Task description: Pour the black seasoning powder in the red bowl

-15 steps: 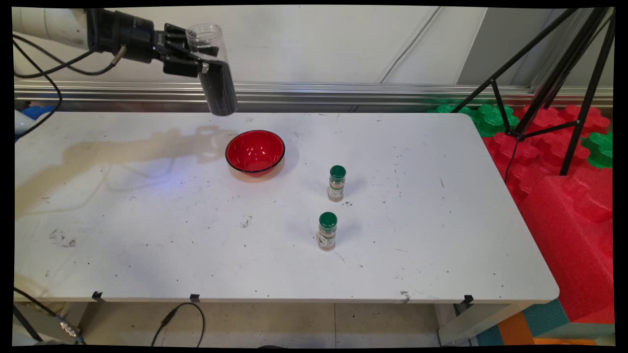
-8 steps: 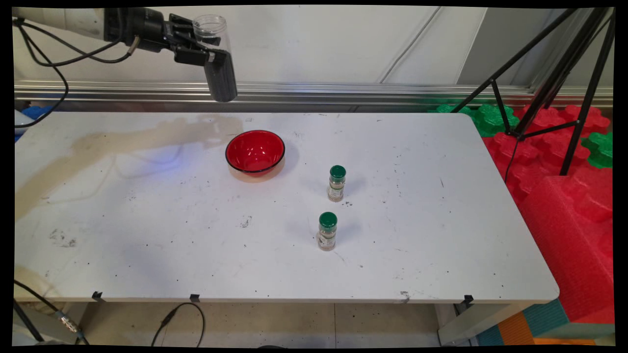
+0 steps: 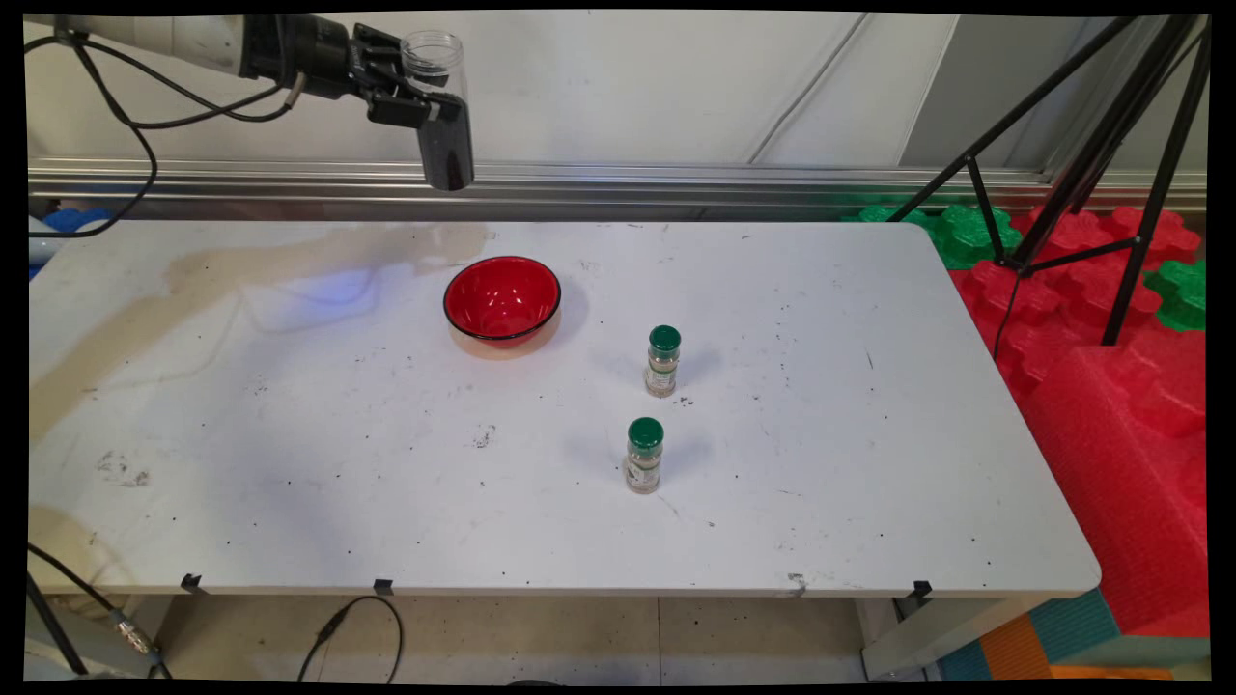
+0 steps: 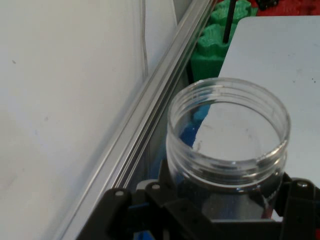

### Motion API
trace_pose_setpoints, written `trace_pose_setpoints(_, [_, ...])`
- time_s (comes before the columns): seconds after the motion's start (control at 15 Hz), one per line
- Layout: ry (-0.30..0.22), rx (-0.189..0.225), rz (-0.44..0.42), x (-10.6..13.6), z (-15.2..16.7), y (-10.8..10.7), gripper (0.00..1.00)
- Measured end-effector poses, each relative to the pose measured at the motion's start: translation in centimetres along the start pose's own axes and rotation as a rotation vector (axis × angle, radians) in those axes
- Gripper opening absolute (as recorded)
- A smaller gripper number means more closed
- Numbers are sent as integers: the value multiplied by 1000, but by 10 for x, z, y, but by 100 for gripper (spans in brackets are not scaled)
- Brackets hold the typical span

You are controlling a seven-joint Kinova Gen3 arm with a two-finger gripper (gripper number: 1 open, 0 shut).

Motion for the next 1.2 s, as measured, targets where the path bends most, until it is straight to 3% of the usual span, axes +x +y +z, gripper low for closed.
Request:
trace_pose_setpoints(0.47, [17,-33,74,-5,19,-8,0])
trace_pose_setpoints(1.2, [75,-159,229,-20,65,-23,0])
